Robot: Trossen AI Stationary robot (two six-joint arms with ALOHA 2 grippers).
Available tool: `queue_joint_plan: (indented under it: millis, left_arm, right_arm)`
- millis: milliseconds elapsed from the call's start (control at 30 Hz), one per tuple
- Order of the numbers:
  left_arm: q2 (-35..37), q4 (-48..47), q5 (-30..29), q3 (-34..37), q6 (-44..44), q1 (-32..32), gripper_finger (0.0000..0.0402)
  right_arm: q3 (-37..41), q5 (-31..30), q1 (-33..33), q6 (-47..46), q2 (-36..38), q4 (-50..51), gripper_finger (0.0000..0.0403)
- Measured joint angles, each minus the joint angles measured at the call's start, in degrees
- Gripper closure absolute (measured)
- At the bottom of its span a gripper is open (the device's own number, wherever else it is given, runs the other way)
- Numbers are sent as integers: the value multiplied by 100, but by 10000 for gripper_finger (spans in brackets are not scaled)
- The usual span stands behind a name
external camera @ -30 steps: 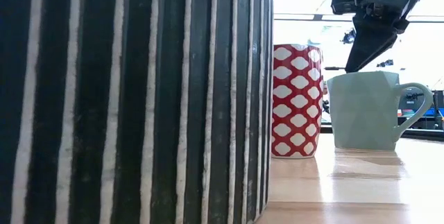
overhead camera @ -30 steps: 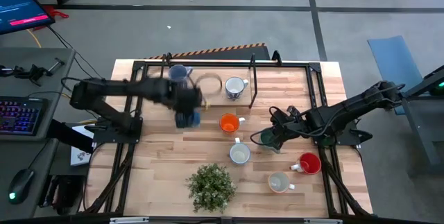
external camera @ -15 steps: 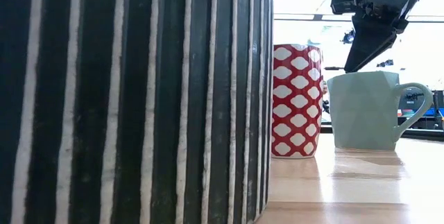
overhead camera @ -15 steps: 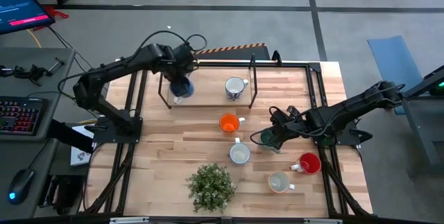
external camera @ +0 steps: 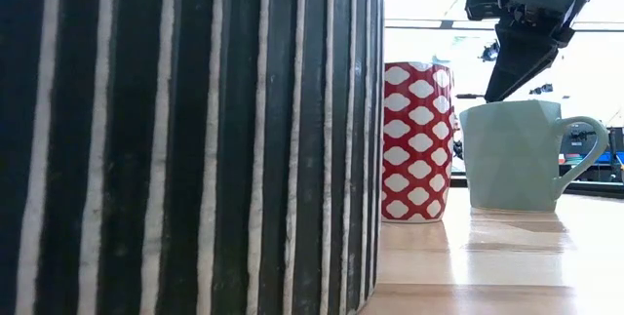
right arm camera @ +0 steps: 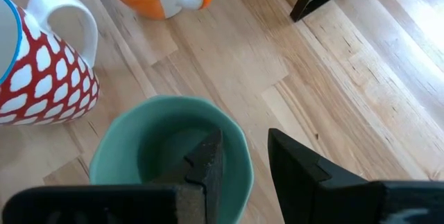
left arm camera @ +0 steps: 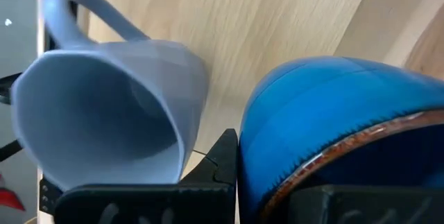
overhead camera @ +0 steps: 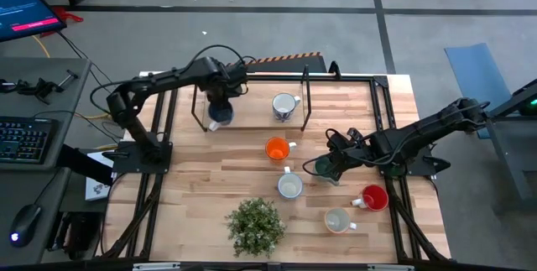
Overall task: Place coffee mugs
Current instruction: Put the blue mug on the shelf
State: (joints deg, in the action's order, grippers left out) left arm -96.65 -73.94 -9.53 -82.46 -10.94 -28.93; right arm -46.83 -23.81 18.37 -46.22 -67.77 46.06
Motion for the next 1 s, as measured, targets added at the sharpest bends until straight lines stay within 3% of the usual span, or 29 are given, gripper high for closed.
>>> queue_joint_plan:
  millis: [167, 467, 1000]
  left_arm:
    - [-168, 80, 3, 57, -20, -38, 398]
    - [110, 384, -117, 831, 15, -179, 398]
    - [206, 573, -279, 850, -23, -321, 394]
  right_arm:
    - [0, 0, 4, 0, -1, 0, 307]
    - [0, -2, 4, 17, -1, -2, 307]
    - [0, 31, 4, -24, -2, -147, 307]
